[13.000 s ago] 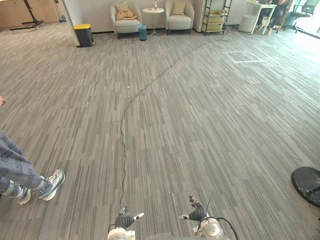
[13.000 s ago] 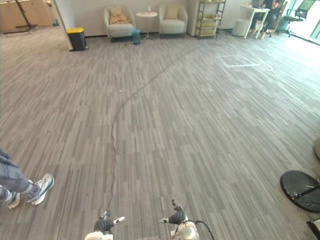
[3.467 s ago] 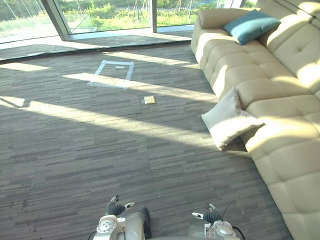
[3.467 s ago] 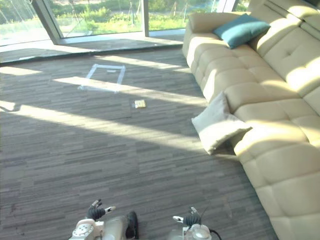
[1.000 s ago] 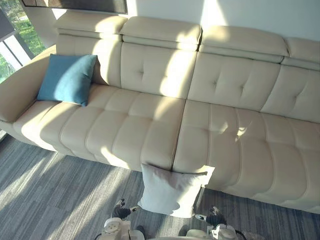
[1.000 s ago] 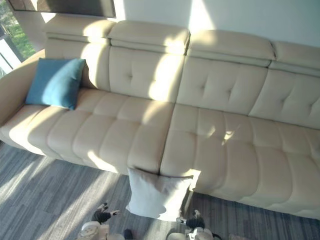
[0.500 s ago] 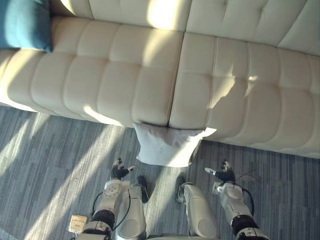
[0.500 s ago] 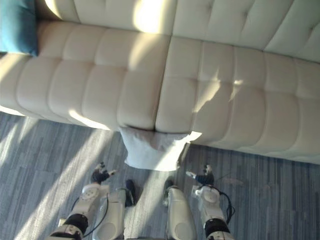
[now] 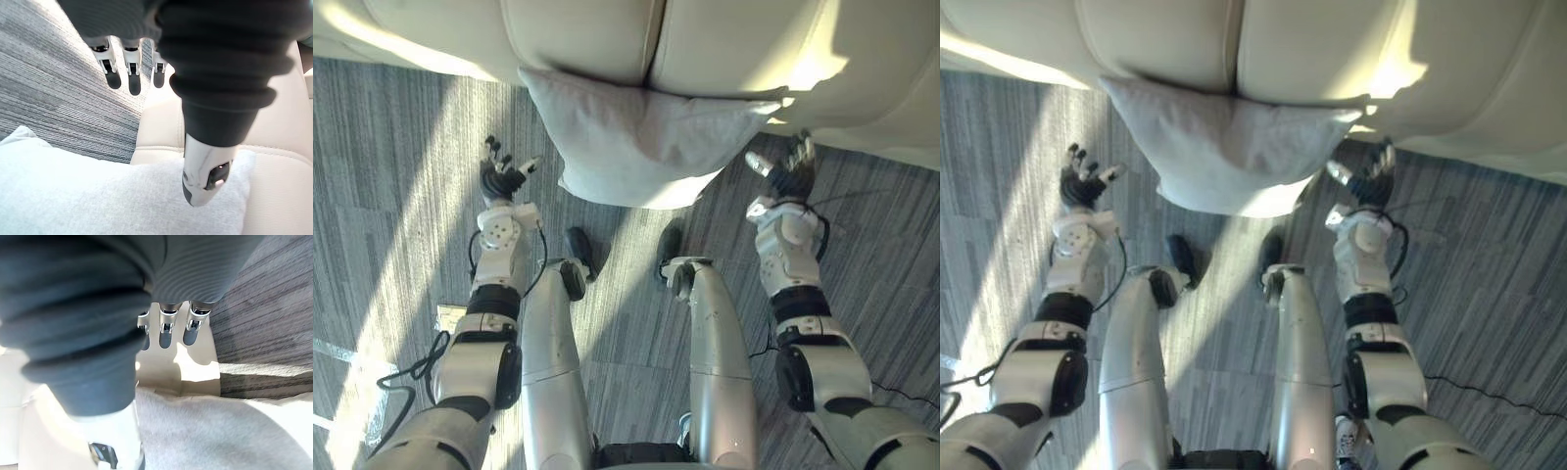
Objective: Pick up cushions and gather them together orderly.
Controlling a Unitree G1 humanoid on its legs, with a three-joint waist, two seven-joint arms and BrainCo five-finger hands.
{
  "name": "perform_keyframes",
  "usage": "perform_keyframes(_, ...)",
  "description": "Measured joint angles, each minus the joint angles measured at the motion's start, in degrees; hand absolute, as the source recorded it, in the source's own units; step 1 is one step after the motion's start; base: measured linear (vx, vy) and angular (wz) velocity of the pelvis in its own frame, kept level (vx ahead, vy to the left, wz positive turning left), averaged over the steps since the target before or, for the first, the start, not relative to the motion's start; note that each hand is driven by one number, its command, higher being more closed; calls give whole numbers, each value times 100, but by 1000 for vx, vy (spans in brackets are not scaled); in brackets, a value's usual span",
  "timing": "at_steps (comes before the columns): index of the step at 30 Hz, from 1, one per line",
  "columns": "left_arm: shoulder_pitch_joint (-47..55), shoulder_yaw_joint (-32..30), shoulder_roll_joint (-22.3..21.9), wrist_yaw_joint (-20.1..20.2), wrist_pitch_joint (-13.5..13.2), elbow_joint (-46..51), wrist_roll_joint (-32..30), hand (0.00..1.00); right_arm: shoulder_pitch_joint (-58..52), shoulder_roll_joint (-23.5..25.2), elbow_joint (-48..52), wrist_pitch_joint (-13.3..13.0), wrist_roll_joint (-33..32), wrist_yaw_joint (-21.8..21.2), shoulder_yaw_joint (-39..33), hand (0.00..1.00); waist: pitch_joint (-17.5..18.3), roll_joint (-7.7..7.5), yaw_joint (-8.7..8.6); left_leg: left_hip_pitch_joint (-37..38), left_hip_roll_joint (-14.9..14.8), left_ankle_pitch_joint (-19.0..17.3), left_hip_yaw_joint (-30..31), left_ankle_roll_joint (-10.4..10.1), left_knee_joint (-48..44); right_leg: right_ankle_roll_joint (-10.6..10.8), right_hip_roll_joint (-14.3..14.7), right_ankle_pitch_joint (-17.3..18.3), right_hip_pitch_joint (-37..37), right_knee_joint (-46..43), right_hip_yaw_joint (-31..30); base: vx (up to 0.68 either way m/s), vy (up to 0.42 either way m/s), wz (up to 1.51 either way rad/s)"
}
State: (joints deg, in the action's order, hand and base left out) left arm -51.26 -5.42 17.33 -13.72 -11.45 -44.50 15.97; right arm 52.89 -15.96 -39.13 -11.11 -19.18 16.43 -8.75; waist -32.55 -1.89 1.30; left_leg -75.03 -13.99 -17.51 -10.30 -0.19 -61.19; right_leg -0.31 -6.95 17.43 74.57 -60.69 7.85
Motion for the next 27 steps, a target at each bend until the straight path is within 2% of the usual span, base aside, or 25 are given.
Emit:
perform_keyframes(3,-423,420,-34,20,-12,-2,-6,0,424,-2,-21,-43,-146,44,223,0,-1,2,10,-467,74,94,33,36,-22,0,-86,-1,447,-89,24,-95,-14,13)
perform_keyframes(5,-655,541,-42,22,-20,7,-10,0,597,50,-26,-196,-200,229,218,0,-3,6,2,-706,99,130,83,37,-46,-27,-116,-16,641,-109,65,-81,13,9)
perform_keyframes(10,-1108,947,-207,-135,-34,47,-7,0,862,221,-74,-404,-204,472,226,0,-5,9,-108,-1048,170,171,106,53,-93,-71,-202,-43,951,-165,82,-49,39,4)
perform_keyframes(11,-1247,974,-271,-235,-34,51,-3,100,958,232,-131,-442,-196,516,225,100,-5,10,-109,-1132,172,194,99,53,-92,-104,-206,-65,1045,-164,79,-50,46,1)
perform_keyframes(16,-1515,992,-405,-580,-40,132,-4,100,1297,192,-435,-451,-172,642,211,100,-16,28,-106,-1392,186,297,115,17,-92,-177,-219,-116,1323,-217,84,-56,37,3)
perform_keyframes(20,-1522,991,-480,-835,-39,223,-3,100,1372,201,-473,-332,-365,601,276,100,-37,65,-64,-1412,174,337,144,-19,-78,-205,-207,-131,1341,-221,116,-8,5,1)
perform_keyframes(27,-1353,990,-682,-992,-31,603,231,100,1334,296,-434,-291,-691,603,281,100,-37,64,-46,-1332,170,340,109,-22,-117,-197,-204,-138,1285,-264,78,-4,15,0)
